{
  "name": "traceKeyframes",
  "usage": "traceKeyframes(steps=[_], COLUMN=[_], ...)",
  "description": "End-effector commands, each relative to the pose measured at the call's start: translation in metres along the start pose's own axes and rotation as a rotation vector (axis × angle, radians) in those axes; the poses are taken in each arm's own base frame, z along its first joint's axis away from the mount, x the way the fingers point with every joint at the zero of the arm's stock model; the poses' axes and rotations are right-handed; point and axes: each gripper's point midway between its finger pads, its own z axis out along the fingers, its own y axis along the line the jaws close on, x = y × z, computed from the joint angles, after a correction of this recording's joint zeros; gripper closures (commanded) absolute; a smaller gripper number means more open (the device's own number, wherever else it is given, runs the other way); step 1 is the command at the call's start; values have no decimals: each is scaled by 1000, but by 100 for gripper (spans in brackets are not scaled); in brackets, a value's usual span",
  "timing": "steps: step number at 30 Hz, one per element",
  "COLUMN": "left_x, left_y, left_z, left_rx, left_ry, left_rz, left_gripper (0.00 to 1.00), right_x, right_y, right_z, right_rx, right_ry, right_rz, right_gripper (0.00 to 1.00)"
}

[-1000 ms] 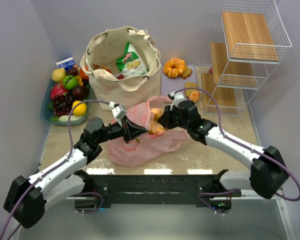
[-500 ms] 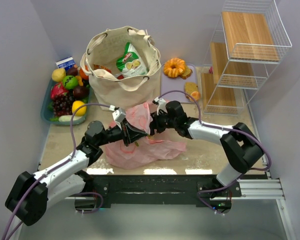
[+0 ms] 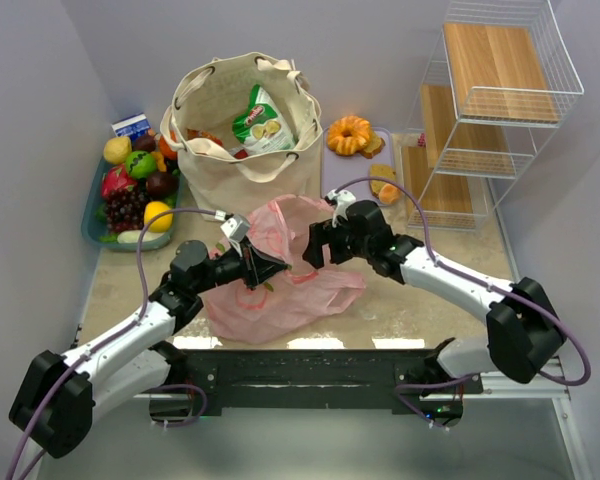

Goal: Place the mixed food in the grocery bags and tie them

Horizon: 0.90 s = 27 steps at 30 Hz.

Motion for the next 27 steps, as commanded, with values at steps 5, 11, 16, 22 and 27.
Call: traceKeyframes(steps=[5,11,16,22,27], left_x=[-23,-24,-25,-26,-29], left_y=[-1,0,1,2,6], left_z=[-2,-3,-4,-4,-5], left_rx=[-27,-42,-54,-67,-97], left_ry=[-45,-38,-30,-27,-25], left_rz=[45,32,40,47,43], left_gripper=[100,100,100,100,100], right_x=[10,16,31,34,16], right_y=[-56,-66,-66,-58,-50], right_z=[4,29,48,58,47], right_rx=[279,268,223,154,135], right_ry=[66,101,146,140,84], right_rz=[21,32,29,16,6], right_gripper=[15,20,24,43,95])
